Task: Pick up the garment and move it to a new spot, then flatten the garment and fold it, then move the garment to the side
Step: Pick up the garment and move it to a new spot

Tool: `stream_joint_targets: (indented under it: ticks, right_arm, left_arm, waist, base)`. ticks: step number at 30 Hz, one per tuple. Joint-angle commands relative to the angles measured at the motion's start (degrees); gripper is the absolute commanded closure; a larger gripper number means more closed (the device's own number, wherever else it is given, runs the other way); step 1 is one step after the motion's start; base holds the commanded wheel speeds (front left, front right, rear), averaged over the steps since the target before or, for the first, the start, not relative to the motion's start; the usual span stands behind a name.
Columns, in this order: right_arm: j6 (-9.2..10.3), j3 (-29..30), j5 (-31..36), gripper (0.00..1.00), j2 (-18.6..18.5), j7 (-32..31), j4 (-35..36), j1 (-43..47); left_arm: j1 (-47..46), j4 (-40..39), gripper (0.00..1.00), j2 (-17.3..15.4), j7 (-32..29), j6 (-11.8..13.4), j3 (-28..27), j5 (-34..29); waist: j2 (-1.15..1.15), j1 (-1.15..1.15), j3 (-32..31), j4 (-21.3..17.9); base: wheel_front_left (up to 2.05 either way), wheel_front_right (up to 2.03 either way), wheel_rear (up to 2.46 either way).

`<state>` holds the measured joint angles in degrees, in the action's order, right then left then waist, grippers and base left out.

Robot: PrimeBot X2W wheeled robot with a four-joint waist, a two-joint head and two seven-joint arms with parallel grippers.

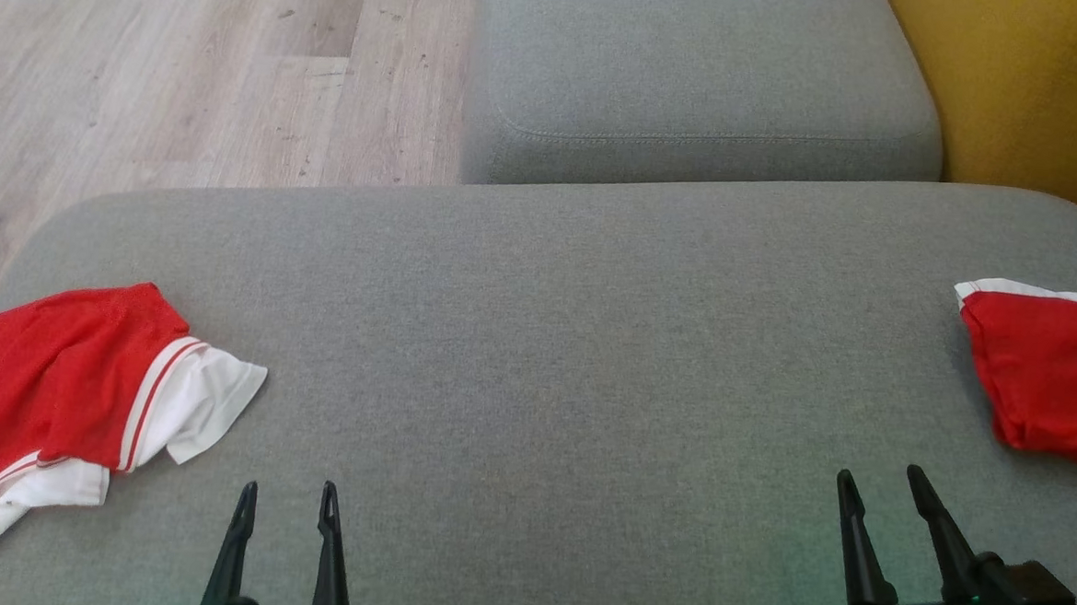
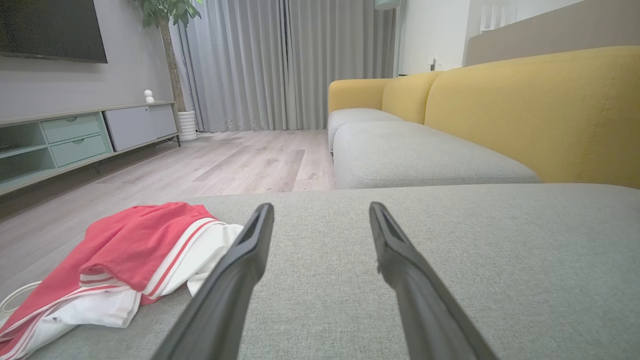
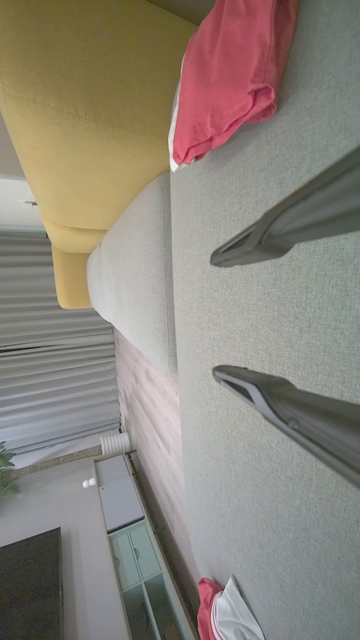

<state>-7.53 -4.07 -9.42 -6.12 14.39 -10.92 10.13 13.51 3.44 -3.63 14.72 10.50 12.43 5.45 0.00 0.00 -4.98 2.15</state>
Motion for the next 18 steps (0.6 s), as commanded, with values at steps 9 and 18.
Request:
stream_joint_targets:
  ticks: [9, 18]
  right_arm:
    - [0.04, -0.64, 0.42, 0.00, -0.67, 0.61, 1.98, -1.40]
    - [0.04, -1.88, -0.27, 0.00, -0.33, 0.61, 1.80, -0.70]
  left_arm:
    - [-1.75, -1.81, 0.00, 0.69, 0.28, -0.35, -2.16, -0.04]
    - [-2.26, -2.06, 0.00, 0.74, 0.28, -0.58, -1.88, 0.82]
  waist:
    - [0.00, 0.00, -0.24, 0.83]
    - [0.00, 0.00, 0.53, 8.13]
  base:
    - [0.00, 0.00, 0.00]
    - [0.00, 0.00, 0.00]
